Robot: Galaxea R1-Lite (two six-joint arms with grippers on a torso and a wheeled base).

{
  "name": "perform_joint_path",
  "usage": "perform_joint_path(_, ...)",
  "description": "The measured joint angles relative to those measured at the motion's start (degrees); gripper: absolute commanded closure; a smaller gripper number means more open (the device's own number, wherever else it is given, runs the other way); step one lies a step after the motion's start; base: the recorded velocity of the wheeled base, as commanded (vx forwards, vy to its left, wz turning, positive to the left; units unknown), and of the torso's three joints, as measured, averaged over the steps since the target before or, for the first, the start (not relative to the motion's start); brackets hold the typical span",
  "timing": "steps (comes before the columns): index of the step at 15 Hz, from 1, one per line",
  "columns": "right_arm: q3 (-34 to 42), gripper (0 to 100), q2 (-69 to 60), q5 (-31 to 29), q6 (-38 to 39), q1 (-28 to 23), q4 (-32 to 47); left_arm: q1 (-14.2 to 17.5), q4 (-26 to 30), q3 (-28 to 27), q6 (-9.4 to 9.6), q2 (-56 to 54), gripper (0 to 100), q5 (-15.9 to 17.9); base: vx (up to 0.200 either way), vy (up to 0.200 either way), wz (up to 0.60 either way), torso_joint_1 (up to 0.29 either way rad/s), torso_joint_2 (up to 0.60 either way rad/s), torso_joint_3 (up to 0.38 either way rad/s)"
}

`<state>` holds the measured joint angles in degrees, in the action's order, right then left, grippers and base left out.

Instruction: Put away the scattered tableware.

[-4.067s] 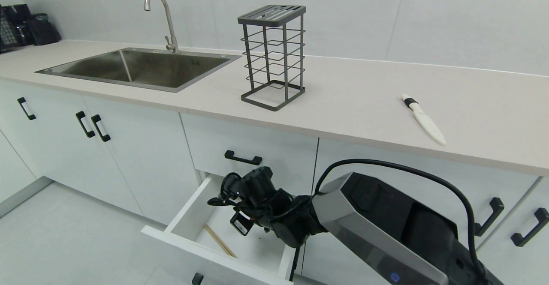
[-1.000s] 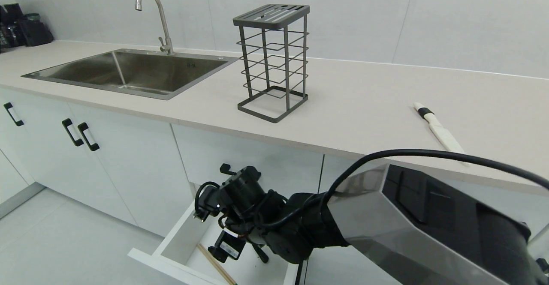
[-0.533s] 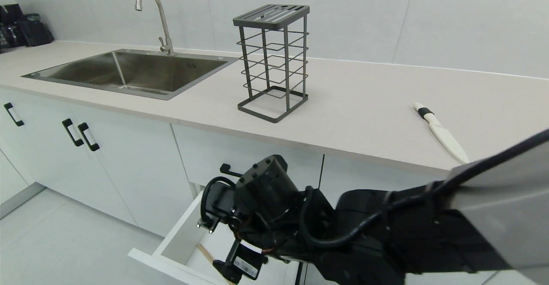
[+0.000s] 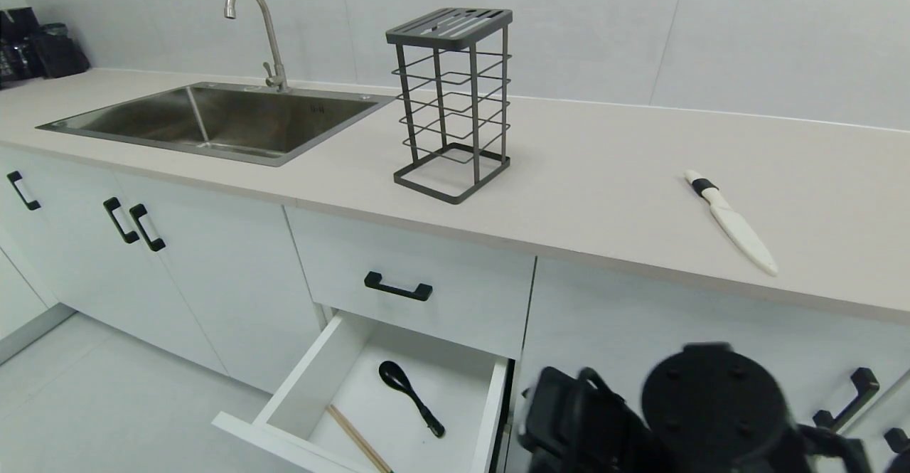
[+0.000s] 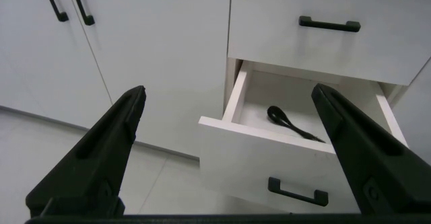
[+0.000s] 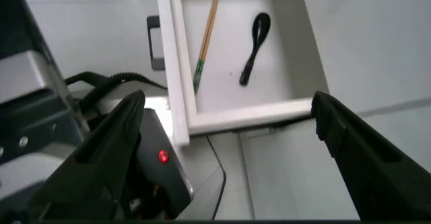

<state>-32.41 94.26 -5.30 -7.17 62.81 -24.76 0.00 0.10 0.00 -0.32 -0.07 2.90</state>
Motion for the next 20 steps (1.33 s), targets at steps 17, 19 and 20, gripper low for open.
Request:
perform_joint_path(17,32.0,0,-59.7,-0.5,0.3,-2.4,-2.4,0.0,0.0,0.0,0.00,0.0,0,0.0,0.000,0.000,0.00,0.000,0.00,0.000)
perform_joint_path(19,31.6,0,-67.5,-0.5,0.3,-3.8,0.9,0.0,0.0,0.0,-0.01,0.0,0,0.0,0.000,0.000,0.00,0.000,0.00,0.000)
perform_joint_path(20,30.7,0,-71.0,-0.5,0.5,-5.2,2.7,0.0,0.0,0.0,0.00,0.0,0,0.0,0.000,0.000,0.00,0.000,0.00,0.000)
